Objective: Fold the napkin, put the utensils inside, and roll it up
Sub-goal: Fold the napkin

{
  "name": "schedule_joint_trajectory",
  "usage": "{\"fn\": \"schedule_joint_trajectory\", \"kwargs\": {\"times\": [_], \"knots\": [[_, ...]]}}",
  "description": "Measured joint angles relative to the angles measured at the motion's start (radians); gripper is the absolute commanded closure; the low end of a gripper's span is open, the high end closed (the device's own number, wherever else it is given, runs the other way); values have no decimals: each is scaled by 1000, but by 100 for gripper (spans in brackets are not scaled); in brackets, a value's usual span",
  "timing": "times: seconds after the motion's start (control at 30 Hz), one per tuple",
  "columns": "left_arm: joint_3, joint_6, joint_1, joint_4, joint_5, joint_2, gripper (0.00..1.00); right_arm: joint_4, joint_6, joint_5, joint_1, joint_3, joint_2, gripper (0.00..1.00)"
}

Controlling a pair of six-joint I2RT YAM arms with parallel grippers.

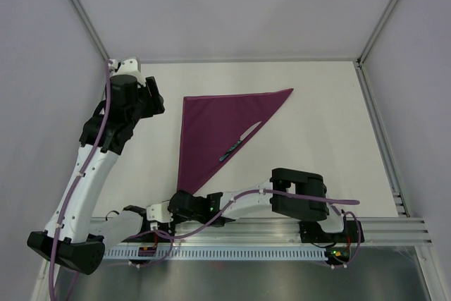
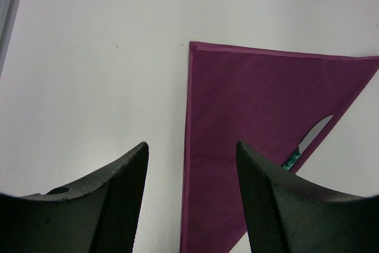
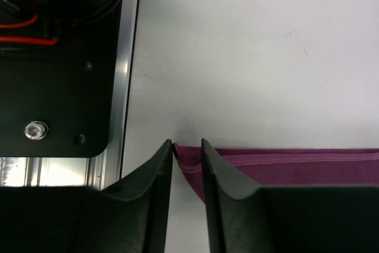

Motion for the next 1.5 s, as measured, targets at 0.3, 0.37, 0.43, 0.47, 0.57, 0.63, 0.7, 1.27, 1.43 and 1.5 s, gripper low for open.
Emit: {"fn": "schedule_joint_trajectory", "kwargs": {"times": [0.3,0.37,0.43,0.47,0.57,0.63,0.7,1.27,1.43,1.5], "knots": [[-16,5,0,3,3,3,34,-8,-2,3,-19,19,10,96],[-16,5,0,4,5,5,34,-17,-2,3,-24,30,10,98],[-16,5,2,7,7,5,34,-23,-2,4,-27,43,10,99],[-16,5,2,9,7,6,34,-26,-2,4,-29,48,10,99],[-16,5,6,19,9,8,34,-34,-1,4,-39,58,10,99],[-16,5,6,21,9,10,34,-48,0,4,-48,63,10,100],[-16,5,6,24,11,13,34,-56,2,4,-59,65,9,99],[-17,7,13,47,60,42,35,-185,68,4,-333,80,-144,100],[-17,7,13,47,71,58,35,-192,75,2,-469,54,-213,99],[-17,7,13,48,78,64,35,-193,78,-3,-528,42,-234,100]]}}
